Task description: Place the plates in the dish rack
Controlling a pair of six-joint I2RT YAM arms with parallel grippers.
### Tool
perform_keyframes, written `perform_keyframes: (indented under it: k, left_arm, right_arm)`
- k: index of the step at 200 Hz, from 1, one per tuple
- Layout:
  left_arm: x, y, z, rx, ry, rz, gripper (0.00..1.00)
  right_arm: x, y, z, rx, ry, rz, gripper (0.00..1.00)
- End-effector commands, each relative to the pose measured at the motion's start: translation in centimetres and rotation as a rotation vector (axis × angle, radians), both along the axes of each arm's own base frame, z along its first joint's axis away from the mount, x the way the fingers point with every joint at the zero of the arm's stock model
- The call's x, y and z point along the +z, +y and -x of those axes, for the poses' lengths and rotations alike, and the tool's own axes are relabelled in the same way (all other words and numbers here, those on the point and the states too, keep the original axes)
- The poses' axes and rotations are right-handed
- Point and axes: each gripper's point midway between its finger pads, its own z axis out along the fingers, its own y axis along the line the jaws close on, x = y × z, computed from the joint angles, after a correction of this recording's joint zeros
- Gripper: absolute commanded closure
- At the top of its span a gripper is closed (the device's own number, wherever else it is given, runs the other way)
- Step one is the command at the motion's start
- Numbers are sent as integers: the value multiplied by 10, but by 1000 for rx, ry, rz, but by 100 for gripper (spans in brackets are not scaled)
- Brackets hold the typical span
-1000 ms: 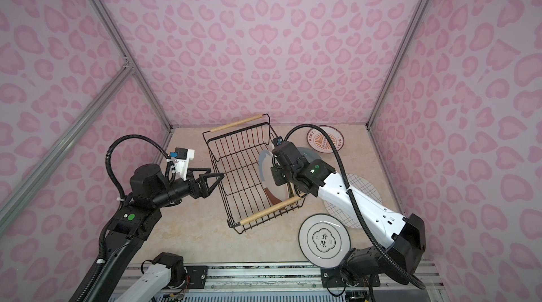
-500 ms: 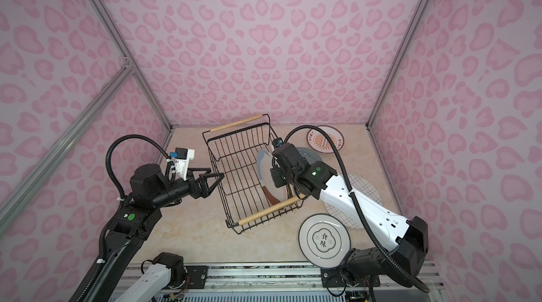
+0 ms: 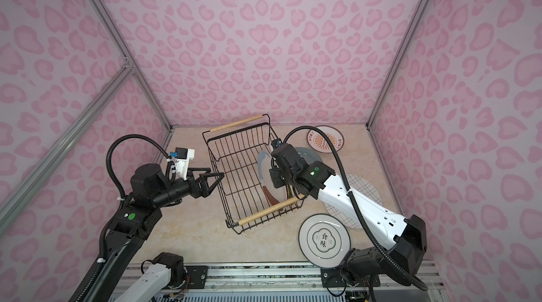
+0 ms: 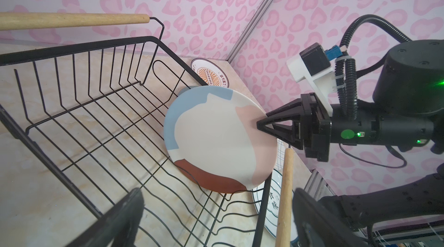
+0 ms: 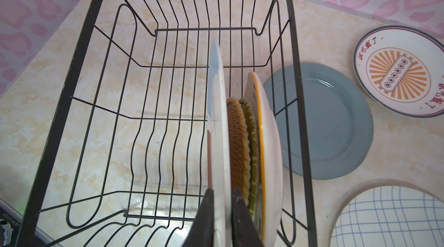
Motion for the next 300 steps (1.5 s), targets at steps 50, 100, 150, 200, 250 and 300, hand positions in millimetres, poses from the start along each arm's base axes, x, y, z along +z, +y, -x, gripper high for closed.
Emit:
perform_keyframes:
  k: [50,100,150,200,250,300]
  left_arm:
    - [-1,1,-3,12,-7,-5,2]
    - [-6,7,-9,62,16,-22,2]
    - [-52,62,-43,431,211,-179,2]
    - [-105,72,-74,579,427,-243,22]
    - [-121,75,-103,662,492,-282,48]
    - [-136,79,-119,709,534,-313,59]
  right_arm:
    - [32,-7,-4,0,-69,-48,62]
    - [40,-26,-7,-26,-76,-97,52]
    - [28,-84,-23,-165,-58,-216,50]
    - [-2,-129,-47,-292,-16,-333,35]
    - [-28,-113,-68,-244,53,-336,33]
    - [-53,-97,-75,-206,76,-224,40]
